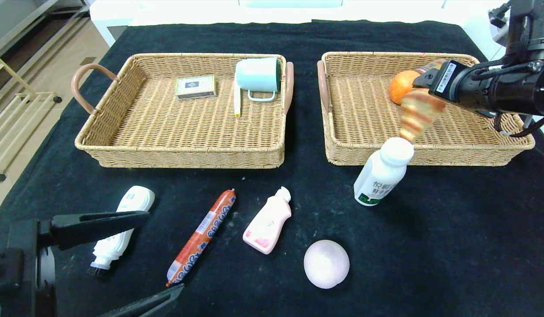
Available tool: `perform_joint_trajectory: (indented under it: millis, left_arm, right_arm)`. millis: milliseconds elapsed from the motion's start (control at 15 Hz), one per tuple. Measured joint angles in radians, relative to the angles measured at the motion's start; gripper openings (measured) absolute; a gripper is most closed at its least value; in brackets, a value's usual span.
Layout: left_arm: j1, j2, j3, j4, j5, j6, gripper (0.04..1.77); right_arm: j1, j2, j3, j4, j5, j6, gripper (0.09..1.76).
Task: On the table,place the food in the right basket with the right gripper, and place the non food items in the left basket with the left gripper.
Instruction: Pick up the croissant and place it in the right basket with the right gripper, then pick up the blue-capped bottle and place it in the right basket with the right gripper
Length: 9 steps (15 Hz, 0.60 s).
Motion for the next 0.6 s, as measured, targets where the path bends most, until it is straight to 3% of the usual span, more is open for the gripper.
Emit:
perform_joint_trajectory:
  millis: [400, 600]
  left_arm:
    - [-0.002, 0.001, 0.003, 0.001, 0.0, 0.001, 1.72]
    - [-0.002, 0.002, 0.003, 0.001, -0.001, 0.001, 1.72]
  right_arm:
    - [-0.002, -0.009, 0.021, 0.002, -0.001, -0.016, 1.64]
    - [-0.008, -0.061, 0.111, -0.003, -0.001, -0.093, 1.66]
